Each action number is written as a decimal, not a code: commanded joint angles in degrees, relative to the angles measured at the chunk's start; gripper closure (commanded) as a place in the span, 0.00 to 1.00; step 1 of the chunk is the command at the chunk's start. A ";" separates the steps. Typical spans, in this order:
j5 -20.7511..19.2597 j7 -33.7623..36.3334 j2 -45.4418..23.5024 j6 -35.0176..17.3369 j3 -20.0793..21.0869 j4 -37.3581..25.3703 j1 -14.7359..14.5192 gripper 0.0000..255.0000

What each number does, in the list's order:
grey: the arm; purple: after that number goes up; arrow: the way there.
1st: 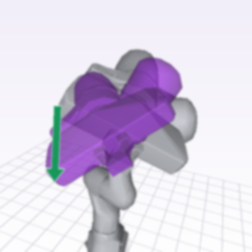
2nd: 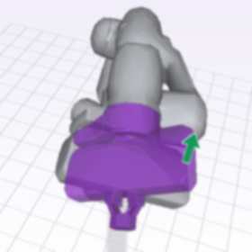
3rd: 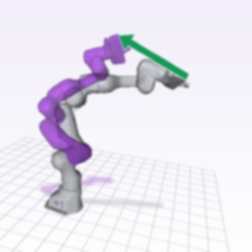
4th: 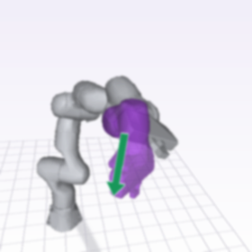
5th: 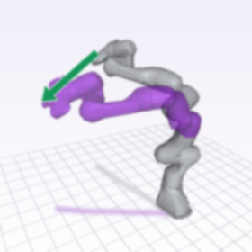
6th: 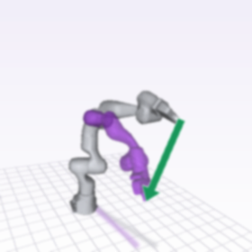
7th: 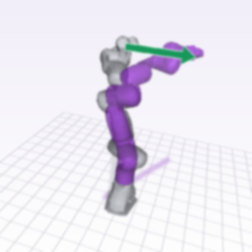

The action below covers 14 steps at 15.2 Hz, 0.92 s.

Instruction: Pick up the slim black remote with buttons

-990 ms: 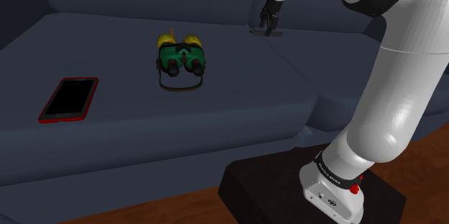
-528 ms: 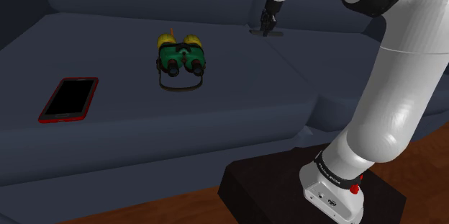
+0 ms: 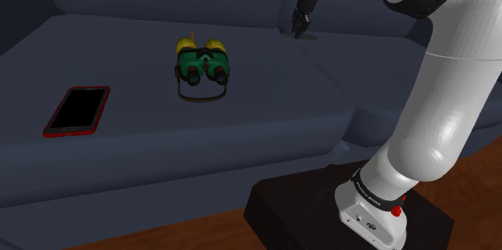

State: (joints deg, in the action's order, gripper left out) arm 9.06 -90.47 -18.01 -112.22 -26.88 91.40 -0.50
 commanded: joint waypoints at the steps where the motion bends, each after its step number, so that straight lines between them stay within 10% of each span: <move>1: -0.06 0.09 -0.02 1.47 -0.05 -1.48 0.11 1.00; 14: -0.30 0.49 0.01 10.04 -0.35 -10.07 0.77 1.00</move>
